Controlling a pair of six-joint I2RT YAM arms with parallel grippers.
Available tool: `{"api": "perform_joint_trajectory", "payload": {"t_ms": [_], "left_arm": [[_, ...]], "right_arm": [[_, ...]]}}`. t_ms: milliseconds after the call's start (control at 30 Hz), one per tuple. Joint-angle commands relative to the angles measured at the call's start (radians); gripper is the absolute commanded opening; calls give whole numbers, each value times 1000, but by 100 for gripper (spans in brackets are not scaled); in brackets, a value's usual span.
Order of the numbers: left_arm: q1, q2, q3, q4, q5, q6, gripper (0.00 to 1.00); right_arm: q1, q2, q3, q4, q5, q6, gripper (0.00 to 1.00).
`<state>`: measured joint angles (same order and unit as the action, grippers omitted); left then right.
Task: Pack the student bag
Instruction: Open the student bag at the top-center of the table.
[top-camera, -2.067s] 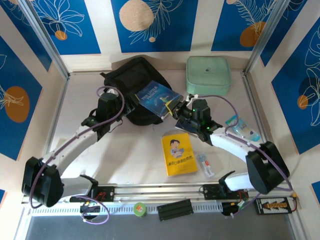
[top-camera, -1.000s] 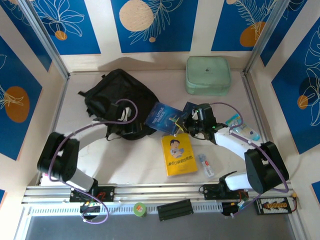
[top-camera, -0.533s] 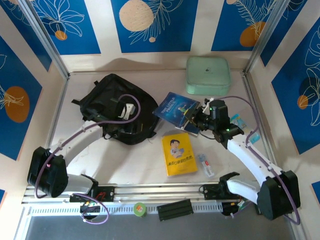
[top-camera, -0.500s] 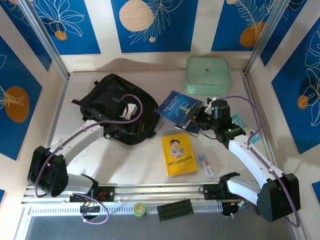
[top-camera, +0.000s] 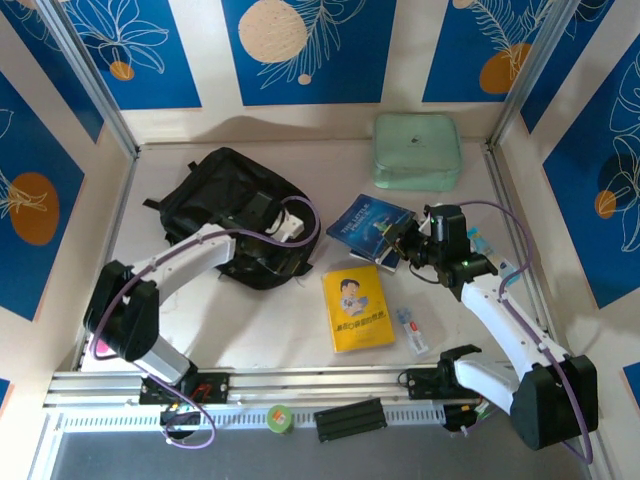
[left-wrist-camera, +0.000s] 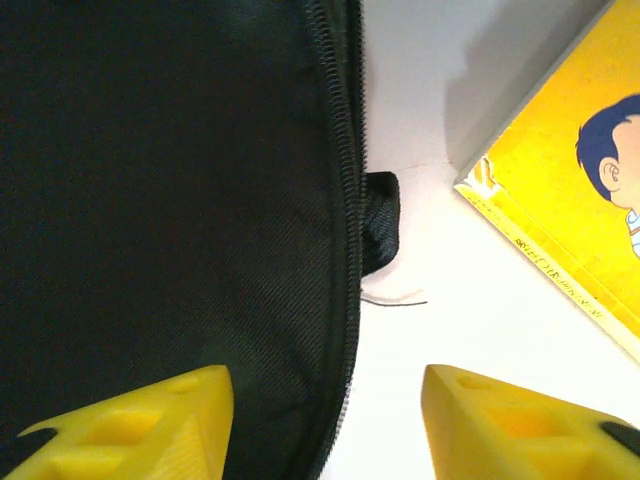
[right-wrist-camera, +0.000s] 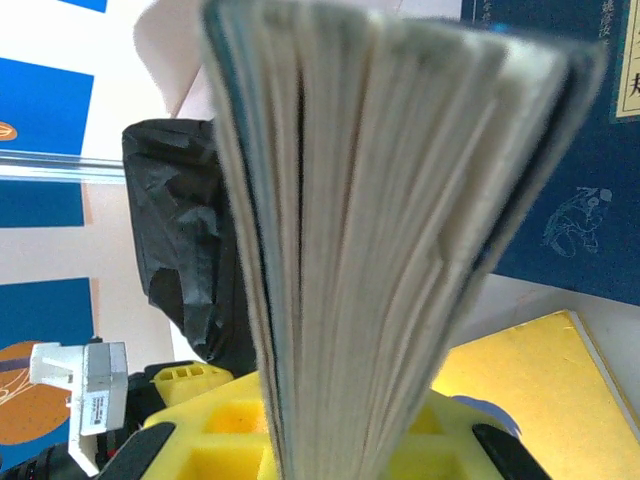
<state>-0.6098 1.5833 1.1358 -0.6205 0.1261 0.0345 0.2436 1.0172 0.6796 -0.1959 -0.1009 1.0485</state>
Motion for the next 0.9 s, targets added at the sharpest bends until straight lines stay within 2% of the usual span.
{"api": "perform_joint_trajectory", "payload": {"t_ms": [0, 233, 333, 500, 633, 867], "left_arm": [[-28, 58, 61, -68, -32, 57, 50], [-54, 150, 132, -153, -144, 85, 39], [-58, 174, 155, -173, -169, 85, 31], [-57, 161, 189, -199, -118, 75, 18], [-58, 137, 197, -197, -82, 65, 12], [-57, 87, 197, -199, -106, 47, 5]], "right_arm": [[-8, -29, -6, 36, -10, 4, 8], [-11, -38, -12, 30, -8, -1, 8], [-12, -40, -16, 30, -11, 3, 8], [-13, -42, -16, 30, -16, -4, 8], [-11, -43, -19, 29, -14, -4, 8], [-15, -59, -23, 12, -1, -11, 8]]}}
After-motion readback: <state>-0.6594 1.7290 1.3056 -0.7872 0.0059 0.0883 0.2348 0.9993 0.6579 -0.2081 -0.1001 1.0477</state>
